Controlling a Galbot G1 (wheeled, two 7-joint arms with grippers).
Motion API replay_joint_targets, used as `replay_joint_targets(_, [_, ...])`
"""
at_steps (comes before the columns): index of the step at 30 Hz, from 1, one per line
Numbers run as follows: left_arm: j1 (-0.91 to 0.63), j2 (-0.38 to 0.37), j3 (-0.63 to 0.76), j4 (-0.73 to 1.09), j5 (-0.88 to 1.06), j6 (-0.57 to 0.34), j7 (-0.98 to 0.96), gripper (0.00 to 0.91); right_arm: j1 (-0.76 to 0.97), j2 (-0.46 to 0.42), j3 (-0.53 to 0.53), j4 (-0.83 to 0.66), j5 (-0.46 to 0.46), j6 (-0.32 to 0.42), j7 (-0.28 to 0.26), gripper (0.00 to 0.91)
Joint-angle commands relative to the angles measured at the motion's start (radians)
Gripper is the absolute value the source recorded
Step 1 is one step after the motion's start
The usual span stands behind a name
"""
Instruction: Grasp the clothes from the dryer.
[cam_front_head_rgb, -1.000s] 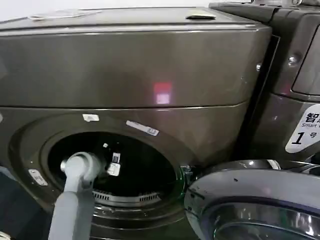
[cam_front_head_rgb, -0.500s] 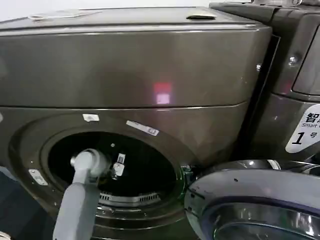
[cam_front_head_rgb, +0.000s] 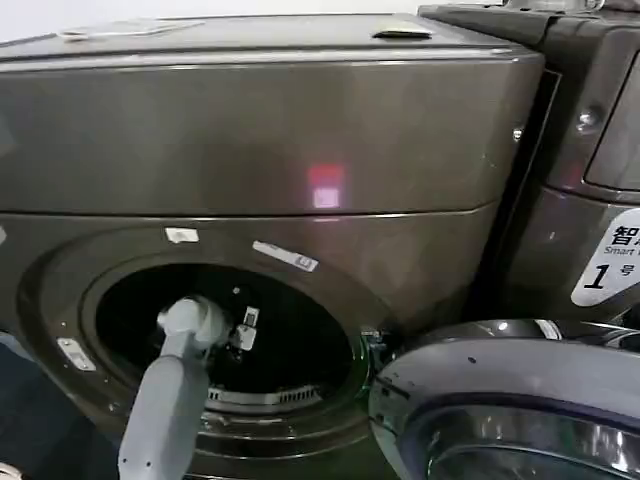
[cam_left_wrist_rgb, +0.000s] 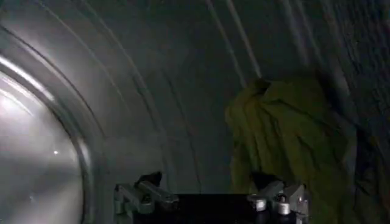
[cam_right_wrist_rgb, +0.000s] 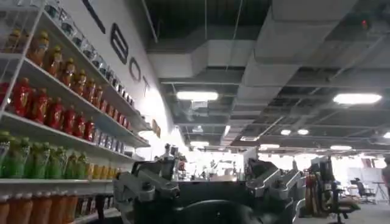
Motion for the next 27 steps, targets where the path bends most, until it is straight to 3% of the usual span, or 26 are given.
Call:
replay_joint_targets(1, [0.005, 0.002, 0.002, 0.032, -0.009, 0.005, 0.001, 0.907, 0.004, 0.001, -0.003, 0.004, -0.001, 0.0, 0.001, 0.907])
replay_joint_targets(16, [-0.04, -0.002, 0.013, 0.193, -0.073, 0.041, 0.001, 0.907, 0.007, 0.002, -0.009, 0.004, -0.001, 0.001, 0.001, 0.907])
replay_joint_targets(17, [-0.047, -0.002, 0.017, 0.208, -0.082, 0.04, 0.001, 0.523, 0.006, 0.002, -0.009, 0.003, -0.001, 0.001, 0.0, 0.907])
replay_joint_targets(18, [-0.051, -0.003, 0.018, 0.211, -0.087, 0.042, 0.001, 0.0, 0.006, 0.002, -0.009, 0.003, -0.001, 0.001, 0.0, 0.907])
replay_joint_targets(27, [-0.077, -0.004, 0.029, 0.274, -0.147, 0.049, 0.001, 0.0, 0.009, 0.003, -0.014, 0.0, -0.002, 0.002, 0.001, 0.907])
